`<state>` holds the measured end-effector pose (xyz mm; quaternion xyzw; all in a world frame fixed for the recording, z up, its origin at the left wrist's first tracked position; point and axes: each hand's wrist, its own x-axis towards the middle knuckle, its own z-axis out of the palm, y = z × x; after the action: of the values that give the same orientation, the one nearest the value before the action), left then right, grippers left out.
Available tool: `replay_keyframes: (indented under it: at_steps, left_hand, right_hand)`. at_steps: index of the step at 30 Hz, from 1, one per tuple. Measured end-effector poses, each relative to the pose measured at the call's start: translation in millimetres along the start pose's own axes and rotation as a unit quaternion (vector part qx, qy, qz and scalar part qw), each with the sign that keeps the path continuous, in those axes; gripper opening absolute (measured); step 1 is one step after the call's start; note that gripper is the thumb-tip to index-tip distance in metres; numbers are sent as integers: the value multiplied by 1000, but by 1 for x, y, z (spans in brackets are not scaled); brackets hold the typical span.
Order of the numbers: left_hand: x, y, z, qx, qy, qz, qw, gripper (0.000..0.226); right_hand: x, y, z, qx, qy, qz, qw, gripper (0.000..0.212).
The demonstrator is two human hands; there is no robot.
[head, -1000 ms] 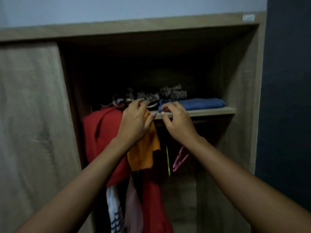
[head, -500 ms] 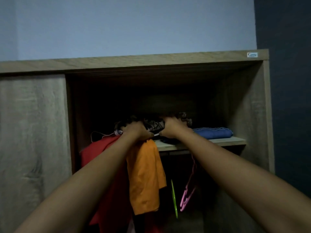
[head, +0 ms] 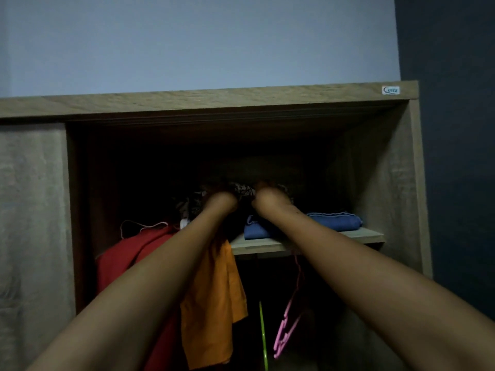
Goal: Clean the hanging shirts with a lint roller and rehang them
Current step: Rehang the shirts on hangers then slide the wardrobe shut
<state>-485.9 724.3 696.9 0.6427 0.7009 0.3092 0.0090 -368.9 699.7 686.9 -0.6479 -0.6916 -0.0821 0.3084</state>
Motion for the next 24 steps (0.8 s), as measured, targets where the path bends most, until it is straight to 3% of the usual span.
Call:
replay_keyframes:
  at_steps: [5, 9, 10, 14, 17, 19, 20, 22, 24]
  left_hand:
    - [62, 34, 30, -58, 11, 56, 997, 76]
    - [27, 79, 23, -238, 20, 121, 964, 71]
    - [20, 89, 20, -294, 17, 126, 947, 69]
    - [15, 126, 17, -558, -40, 100, 823, 53]
    - [-1, 133, 19, -642, -150, 80, 748, 37]
    - [-11, 123, 25, -590, -203, 92, 776, 32]
    - [-11, 116, 31, -524, -194, 102, 823, 38]
    - [-2, 101, 35, -308, -108, 168, 930, 45]
    - [1, 93, 37, -133, -41, 249, 959, 42]
  right_hand:
    - [13, 34, -7, 128, 71, -1, 989, 37]
    - [18, 62, -19, 242, 148, -14, 959, 38]
    - [16, 68, -25, 268, 171, -12, 948, 39]
    - [13, 84, -52, 298, 255, -49, 919, 39]
    - [16, 92, -59, 309, 236, -83, 918, 38]
    - [19, 97, -57, 266, 194, -89, 940, 40]
    - [20, 101, -54, 237, 157, -86, 955, 41]
    - [19, 109, -42, 141, 54, -62, 987, 41]
    - [11, 113, -25, 9, -28, -47, 998, 39]
